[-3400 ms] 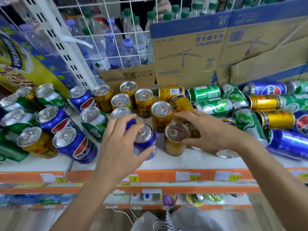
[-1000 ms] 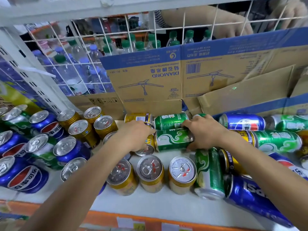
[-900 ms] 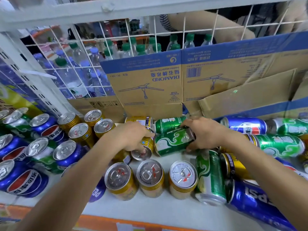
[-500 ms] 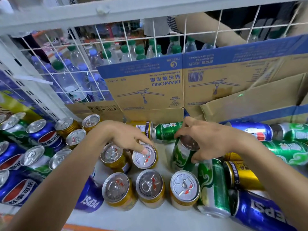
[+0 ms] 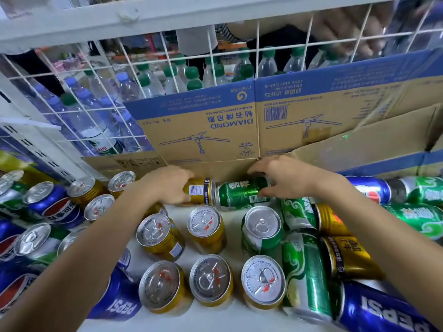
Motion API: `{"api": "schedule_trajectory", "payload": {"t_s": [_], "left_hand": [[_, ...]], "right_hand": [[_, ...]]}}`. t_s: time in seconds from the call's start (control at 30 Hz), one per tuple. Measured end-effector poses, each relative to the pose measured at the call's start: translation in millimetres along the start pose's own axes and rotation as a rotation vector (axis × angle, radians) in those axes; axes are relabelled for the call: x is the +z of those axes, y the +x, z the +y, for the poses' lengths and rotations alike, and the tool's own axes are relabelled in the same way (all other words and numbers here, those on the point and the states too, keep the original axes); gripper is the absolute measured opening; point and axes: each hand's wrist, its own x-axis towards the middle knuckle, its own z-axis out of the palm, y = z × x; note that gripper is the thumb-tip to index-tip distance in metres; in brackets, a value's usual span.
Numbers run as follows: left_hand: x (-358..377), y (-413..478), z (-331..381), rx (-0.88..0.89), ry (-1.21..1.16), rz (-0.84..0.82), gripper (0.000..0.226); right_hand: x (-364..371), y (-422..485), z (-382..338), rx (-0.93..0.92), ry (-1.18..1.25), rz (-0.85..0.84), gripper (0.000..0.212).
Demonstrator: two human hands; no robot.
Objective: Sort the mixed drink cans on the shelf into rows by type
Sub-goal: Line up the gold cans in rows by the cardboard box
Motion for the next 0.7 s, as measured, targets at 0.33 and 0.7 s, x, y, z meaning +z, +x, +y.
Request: {"api": "schedule_trajectory", "payload": {"t_s": [0.33,0.7], "left_hand": [[30,14,-7,-0.174,0.120,0.027,0.078],[23,1,-9,-0.201,0.078,0.077,0.084]], "right_hand": [[20,28,-23,-0.113,-0.289,0.058,0.071],[28,41,-31,-0.145,-0.329,0.056,0.070]]}}
